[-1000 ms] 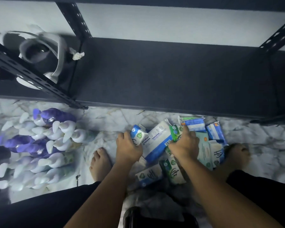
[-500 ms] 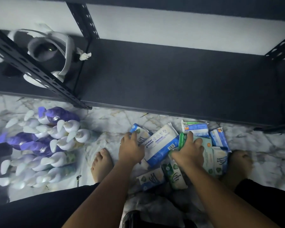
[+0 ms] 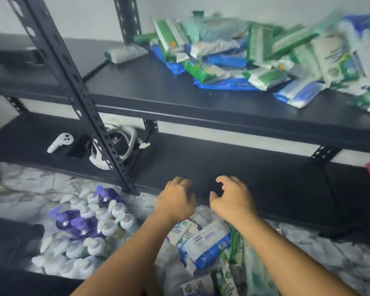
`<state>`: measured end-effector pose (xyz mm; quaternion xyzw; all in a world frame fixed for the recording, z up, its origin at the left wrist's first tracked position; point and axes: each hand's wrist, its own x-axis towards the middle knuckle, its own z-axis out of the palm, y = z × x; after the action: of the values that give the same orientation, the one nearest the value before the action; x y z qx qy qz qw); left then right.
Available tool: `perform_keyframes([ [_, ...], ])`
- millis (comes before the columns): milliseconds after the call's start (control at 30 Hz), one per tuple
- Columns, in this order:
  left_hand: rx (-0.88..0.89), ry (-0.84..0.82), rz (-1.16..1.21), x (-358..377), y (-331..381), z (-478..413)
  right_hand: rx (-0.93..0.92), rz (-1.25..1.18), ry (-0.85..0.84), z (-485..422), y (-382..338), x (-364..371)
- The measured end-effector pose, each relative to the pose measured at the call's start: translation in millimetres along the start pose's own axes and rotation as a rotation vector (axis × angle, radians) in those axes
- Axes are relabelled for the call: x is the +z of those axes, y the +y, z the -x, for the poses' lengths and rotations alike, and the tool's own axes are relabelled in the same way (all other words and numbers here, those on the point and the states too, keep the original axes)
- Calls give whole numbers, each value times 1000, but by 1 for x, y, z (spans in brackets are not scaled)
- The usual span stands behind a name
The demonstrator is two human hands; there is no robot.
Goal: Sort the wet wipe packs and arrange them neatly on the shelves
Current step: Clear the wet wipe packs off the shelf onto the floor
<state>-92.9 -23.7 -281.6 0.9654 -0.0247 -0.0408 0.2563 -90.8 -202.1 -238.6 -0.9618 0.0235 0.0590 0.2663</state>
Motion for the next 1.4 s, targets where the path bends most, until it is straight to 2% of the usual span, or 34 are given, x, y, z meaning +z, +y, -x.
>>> perform_keyframes([
  [167, 159, 211, -123, -114, 29, -1, -278, -31, 156, -6, -76, -76],
  [300, 247, 386, -159, -191, 40, -4, -506, -91, 374, -18, -124, -131],
  [367, 287, 443, -153, -217, 44, -14, -550, -103, 461, -35, -139, -154],
  [433, 325, 466, -154, -234, 48, -31, -504, -78, 484, -55, -148, -175],
  [500, 345, 460, -157, -245, 54, -51, -380, 39, 454, -76, -150, -193],
  [600, 402, 424, -144, -255, 67, -85, -183, 372, 297, -104, -143, -213],
  [700, 485, 335, -118, -258, 82, -121, -182, 479, 148, -126, -129, -212],
  [900, 566, 242, -141, -250, 90, -158, -293, 514, 291, -139, -116, -199],
  [1100, 611, 268, -90, -247, 82, -157, -280, 486, 255, -140, -118, -204],
  [1200, 558, 379, -57, -259, 78, -158, -266, 427, 266, -143, -124, -213],
  [1333, 434, 519, -185, -273, 70, -173, -375, 106, 451, -155, -136, -224],
  [1400, 313, 473, -226, -277, 71, -182, -459, 198, 410, -162, -147, -232],
])
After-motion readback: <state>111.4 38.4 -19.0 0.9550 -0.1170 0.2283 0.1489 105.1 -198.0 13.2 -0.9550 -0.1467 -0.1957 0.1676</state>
